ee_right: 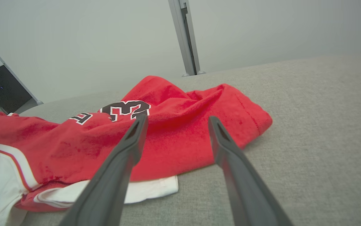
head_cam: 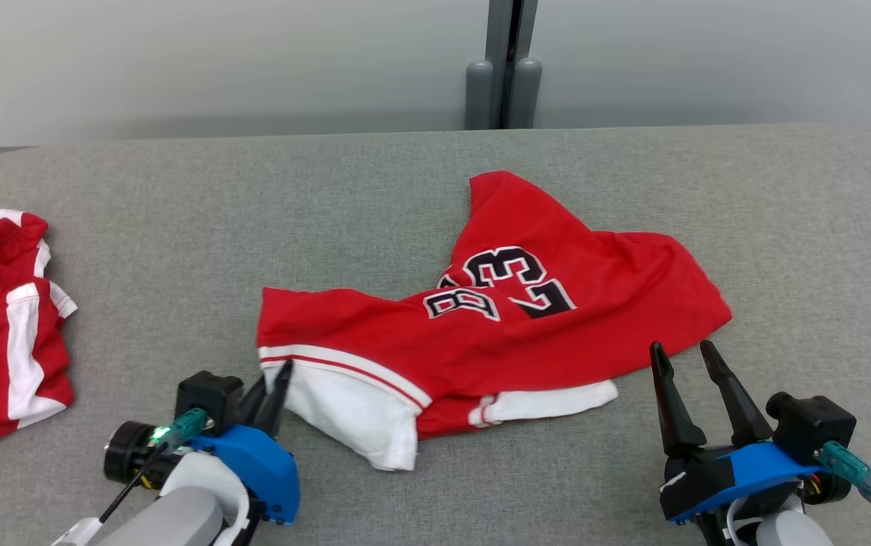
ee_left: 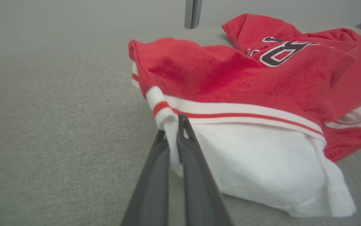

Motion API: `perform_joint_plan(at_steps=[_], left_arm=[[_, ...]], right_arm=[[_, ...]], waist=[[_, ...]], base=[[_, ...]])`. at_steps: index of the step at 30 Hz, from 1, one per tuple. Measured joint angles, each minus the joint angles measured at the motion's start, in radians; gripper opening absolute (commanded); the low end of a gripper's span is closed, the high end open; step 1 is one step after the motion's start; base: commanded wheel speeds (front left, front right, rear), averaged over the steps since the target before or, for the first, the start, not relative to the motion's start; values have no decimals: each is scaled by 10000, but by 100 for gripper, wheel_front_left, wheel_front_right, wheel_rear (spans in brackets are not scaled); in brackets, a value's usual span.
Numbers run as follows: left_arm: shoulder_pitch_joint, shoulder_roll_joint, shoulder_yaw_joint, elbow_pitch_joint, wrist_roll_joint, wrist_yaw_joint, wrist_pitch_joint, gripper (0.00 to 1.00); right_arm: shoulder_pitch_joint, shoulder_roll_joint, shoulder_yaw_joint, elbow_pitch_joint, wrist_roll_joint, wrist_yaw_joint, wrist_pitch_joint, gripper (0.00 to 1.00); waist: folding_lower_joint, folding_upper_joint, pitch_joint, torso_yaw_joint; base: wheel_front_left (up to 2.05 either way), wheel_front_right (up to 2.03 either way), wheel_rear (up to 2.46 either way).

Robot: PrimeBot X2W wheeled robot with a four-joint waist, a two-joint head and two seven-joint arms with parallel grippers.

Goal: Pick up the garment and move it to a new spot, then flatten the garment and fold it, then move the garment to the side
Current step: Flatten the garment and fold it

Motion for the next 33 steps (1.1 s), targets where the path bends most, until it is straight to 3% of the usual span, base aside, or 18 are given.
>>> perform_joint_plan(at_steps=[4, 11, 18, 23, 27, 30, 33], left_arm=[[209, 58, 378, 203, -46, 612, -75, 0], [752, -38, 920, -456, -274, 991, -163, 0], [1645, 562, 1281, -3032, -556, 1858, -13, 0], [2338, 917, 1622, -5120, -1241, 2995, 715, 0], [2708, 1026, 1927, -5929, -1630, 3568, 878, 0], [2812, 955, 2253, -5712, -1894, 3710, 815, 0], [2631, 800, 2213, -4711, -1893, 3413, 826, 0]], right_arm=[[55, -2, -12, -48, -48, 0, 54, 100], [255, -2, -104, -132, -65, 0, 102, 100], [430, -6, -387, -336, -140, 0, 136, 100], [407, 2, -337, -384, -123, 0, 173, 100], [372, 0, -282, -380, -67, 0, 161, 100], [309, -2, -201, -370, -59, 0, 142, 100], [176, 0, -192, -360, -56, 0, 128, 100]], waist=[[0, 0, -116, -139], [0, 0, -296, -266], [0, 0, -322, 37], [2, 0, -171, 278], [1, 0, -67, 325], [2, 0, 54, 231], [2, 0, 181, 96]], base=[[0, 0, 0], [0, 0, 0], [0, 0, 0], [0, 0, 0], [0, 0, 0], [0, 0, 0], [0, 0, 0]])
